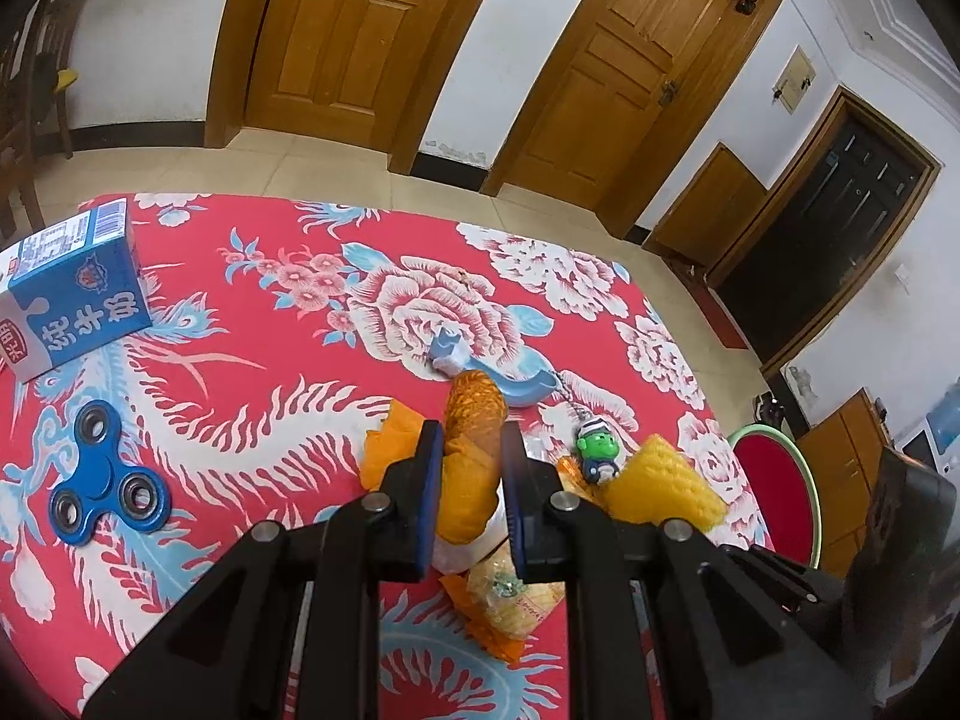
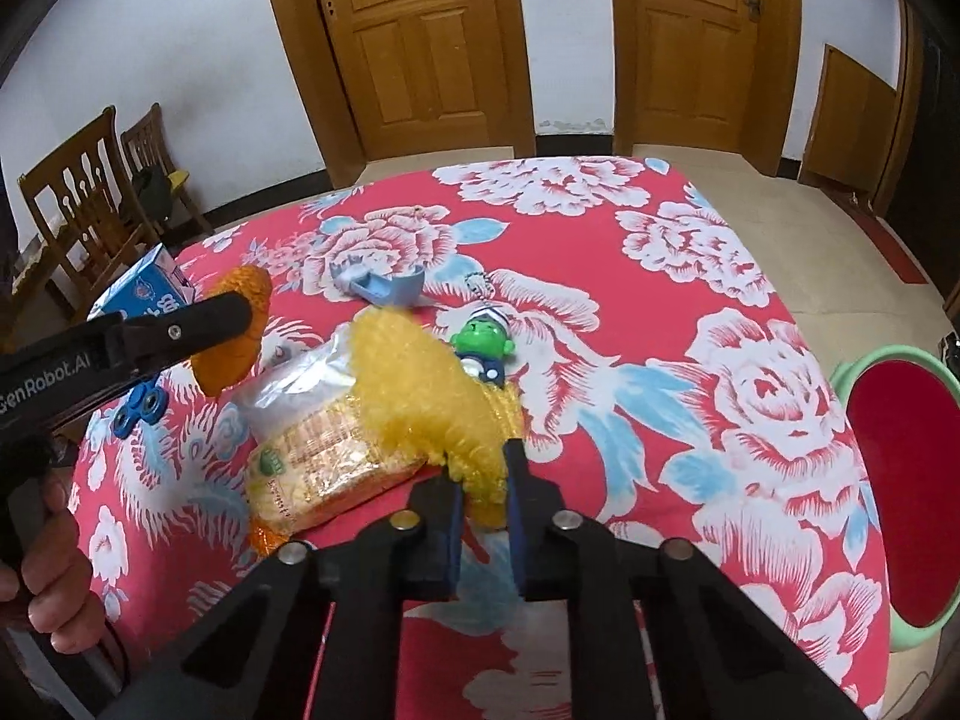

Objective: Collect trash
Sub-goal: 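Grasp the yellow foam net with the right gripper while the left holds the orange net, then carry both nets over the bucket while the right gripper releases the yellow net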

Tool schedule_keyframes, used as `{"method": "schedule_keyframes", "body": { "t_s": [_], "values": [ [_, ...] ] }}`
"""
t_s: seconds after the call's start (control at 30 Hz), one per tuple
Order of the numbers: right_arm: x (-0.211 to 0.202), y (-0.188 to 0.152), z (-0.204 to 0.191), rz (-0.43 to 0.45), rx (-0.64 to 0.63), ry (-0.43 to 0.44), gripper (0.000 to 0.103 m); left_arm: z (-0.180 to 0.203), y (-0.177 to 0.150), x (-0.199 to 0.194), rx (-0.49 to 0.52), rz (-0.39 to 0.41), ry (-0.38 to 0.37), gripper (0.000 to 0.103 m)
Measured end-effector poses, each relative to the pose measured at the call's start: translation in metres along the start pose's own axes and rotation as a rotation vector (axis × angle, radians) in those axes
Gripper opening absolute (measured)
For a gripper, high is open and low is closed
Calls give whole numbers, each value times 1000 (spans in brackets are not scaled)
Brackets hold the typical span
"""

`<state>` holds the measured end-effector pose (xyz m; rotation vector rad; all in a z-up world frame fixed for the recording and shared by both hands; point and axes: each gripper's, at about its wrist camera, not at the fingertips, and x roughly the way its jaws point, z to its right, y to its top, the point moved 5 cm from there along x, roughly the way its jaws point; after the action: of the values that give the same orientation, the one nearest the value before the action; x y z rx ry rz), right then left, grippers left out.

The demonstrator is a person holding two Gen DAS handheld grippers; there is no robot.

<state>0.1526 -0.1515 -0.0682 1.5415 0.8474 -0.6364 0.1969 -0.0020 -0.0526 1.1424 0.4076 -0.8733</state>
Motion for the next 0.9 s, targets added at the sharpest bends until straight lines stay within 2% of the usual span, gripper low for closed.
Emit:
{"method": "schedule_keyframes", "body": {
  "t_s": [0.47, 0.9],
  "values": [
    [-44, -8, 25, 72, 109, 41, 12, 16, 0, -6, 36, 17, -13, 18],
    [-84, -19, 62, 140, 195, 31, 12, 58, -13, -30, 72, 23, -79, 18]
  ]
}}
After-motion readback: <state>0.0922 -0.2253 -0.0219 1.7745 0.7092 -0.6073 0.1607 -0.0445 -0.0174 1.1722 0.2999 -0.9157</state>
